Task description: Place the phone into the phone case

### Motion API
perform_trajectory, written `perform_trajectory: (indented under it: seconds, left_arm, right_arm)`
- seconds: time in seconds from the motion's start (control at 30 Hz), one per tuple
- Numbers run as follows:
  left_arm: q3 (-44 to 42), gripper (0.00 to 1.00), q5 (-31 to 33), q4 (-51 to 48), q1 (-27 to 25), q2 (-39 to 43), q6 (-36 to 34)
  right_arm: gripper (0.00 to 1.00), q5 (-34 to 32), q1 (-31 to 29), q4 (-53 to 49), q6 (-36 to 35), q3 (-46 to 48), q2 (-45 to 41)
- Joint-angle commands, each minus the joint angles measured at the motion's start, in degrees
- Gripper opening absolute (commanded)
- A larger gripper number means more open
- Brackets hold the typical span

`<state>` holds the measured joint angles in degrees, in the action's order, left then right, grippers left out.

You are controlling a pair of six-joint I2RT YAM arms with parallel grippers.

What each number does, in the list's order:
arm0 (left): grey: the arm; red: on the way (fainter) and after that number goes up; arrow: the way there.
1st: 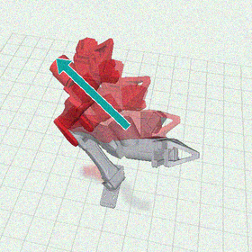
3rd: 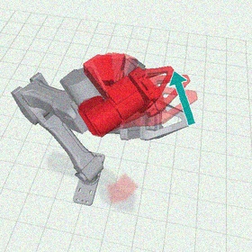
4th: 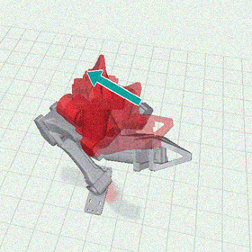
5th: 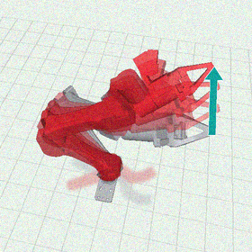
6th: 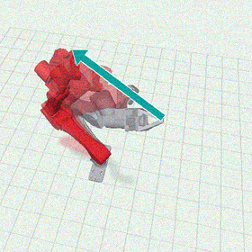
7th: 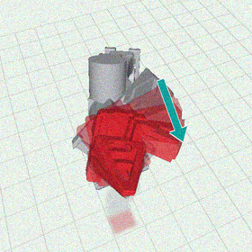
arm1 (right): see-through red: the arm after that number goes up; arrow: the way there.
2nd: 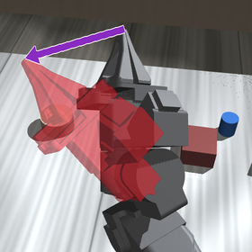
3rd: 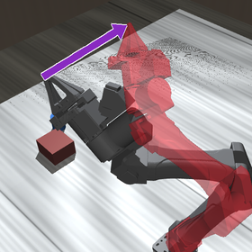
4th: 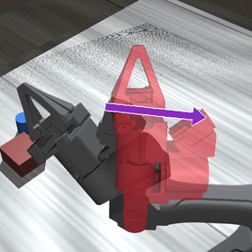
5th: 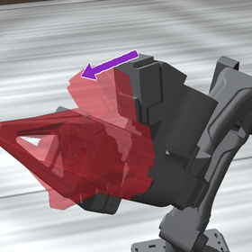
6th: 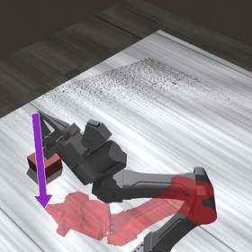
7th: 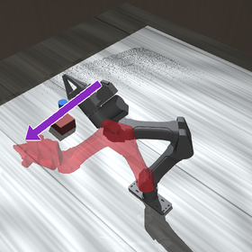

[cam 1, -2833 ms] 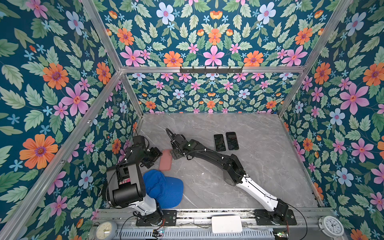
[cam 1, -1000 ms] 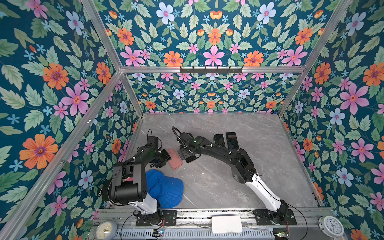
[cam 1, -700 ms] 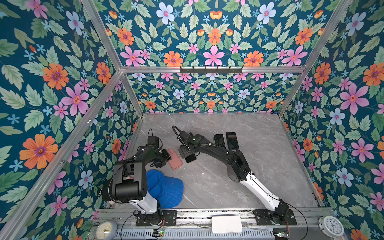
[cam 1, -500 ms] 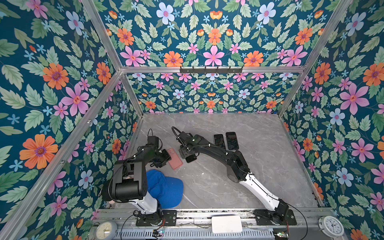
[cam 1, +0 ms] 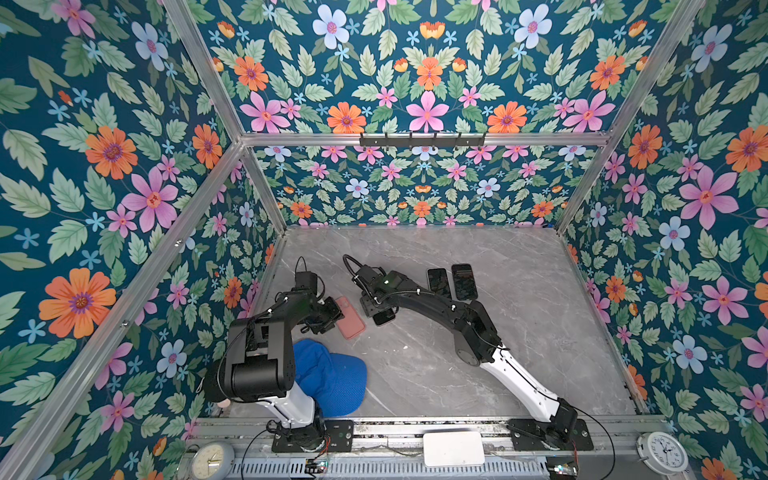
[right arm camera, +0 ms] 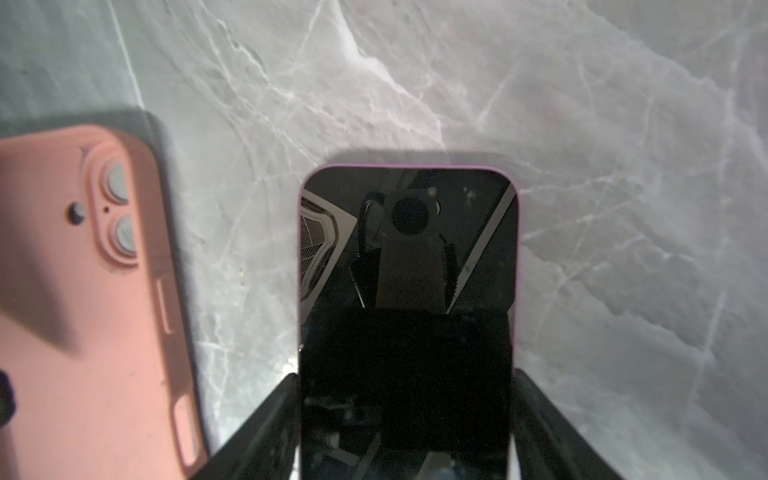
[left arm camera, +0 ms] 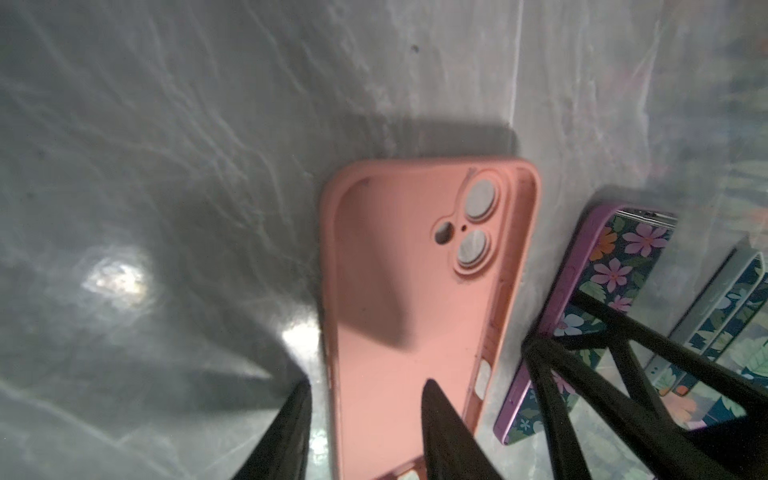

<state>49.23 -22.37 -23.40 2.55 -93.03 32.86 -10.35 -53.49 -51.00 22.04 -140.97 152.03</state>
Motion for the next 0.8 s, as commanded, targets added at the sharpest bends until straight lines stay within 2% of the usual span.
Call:
perform_trajectory:
  seconds: [0.0,0.5,0.67,0.77]
  left_arm:
    - [-0.23,0.43,0.23,-0.86,-0.59,-0.55,-0.1]
    - [2.49,0.4,-0.46,0.46,-7.87,-2.75,1.53]
    - [1.19,0.43,-5.71,2.26,-8.17,1.69,-0.16]
    - [-1.16,0.45,-11.54,5.74,-8.15,5.33,0.84]
  right_arm:
    - [0.65,3.14,0.12,-4.96,-0.78,3.45,-2.06]
    - [0.63,3.48,1.28,8.4,-1.84,31.43,-20.62]
    - [0.63,4.35,1.48,12.58,-1.83,38.13,-24.84]
    - [0.63,4.81,1.47,15.85,-1.9,42.46,-27.45]
